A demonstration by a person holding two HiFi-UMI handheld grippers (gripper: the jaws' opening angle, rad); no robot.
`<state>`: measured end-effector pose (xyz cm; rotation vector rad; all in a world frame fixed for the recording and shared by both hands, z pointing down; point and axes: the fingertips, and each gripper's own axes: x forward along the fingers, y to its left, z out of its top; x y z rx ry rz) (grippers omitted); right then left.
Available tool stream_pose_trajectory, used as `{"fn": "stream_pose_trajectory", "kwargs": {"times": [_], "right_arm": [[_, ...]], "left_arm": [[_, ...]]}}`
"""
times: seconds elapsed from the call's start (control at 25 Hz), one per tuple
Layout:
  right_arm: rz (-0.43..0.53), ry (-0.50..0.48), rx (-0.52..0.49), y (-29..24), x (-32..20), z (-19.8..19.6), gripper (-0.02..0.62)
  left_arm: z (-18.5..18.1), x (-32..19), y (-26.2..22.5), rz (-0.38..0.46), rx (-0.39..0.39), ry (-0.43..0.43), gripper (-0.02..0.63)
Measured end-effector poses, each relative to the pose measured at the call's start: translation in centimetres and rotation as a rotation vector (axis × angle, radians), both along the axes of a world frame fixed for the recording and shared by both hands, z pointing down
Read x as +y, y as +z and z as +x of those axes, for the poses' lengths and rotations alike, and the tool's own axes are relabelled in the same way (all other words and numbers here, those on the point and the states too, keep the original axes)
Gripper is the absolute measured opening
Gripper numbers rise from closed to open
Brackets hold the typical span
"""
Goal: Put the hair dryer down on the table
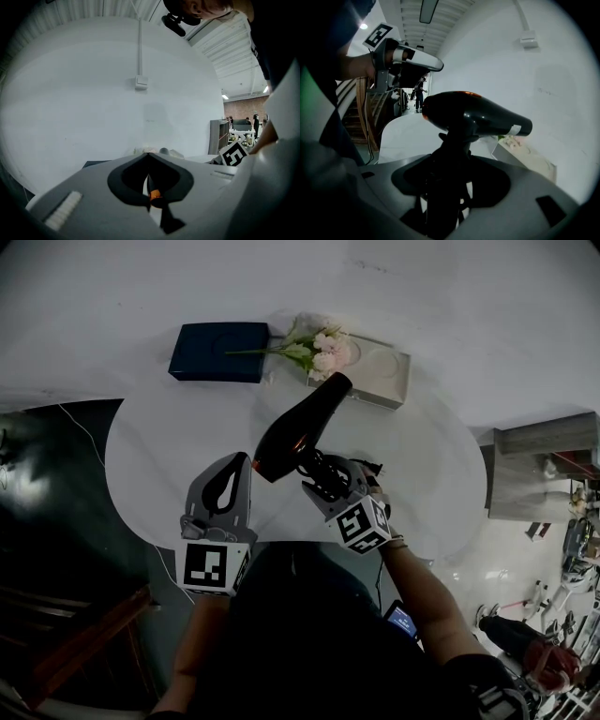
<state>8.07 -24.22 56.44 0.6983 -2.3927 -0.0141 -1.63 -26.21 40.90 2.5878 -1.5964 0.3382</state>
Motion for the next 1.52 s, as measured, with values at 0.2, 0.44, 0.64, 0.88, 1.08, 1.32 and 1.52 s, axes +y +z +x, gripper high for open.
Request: {"fn": "stream_pose_trajectory", "kwargs": {"times": [0.2, 0.44, 0.64, 0.88, 1.08, 1.32, 1.52], "right_arm": [[-0.027, -0.014, 0.027, 1.5, 0.3, -0.2, 0.258], [-0.061, -0.037, 0.059, 3.4, 0.6, -0.5, 0.258], [-0.087, -0.054, 0.078, 4.6, 0.5, -0.9, 0.258], [-0.122, -0.081, 0.098, 5.5, 0.3, -1.3, 0.258], [-0.160, -0.101, 0.126, 6.4, 0.4, -1.4, 0.258], [-0.207, -0.129, 0.157, 7.4, 0.7, -1.8, 0.258], [-0.228, -0.146, 0.184, 7.9, 1.0, -2.1, 0.258]], "left_arm": [[-0.3, 0.0, 0.4, -0.011, -0.004, -0.005, 0.012], [-0.4, -0.2, 0.8, -0.023, -0.007, -0.004, 0.012], [-0.5, -0.4, 1.2, -0.036, -0.010, -0.004, 0.012], [-0.5, -0.6, 1.5, -0.045, -0.007, -0.002, 0.012], [-0.6, -0.8, 1.6, -0.048, -0.009, -0.006, 0.012], [-0.7, -0.8, 1.8, -0.053, -0.010, -0.008, 0.012], [-0.7, -0.8, 1.8, -0.052, -0.010, -0.003, 0.012]]}}
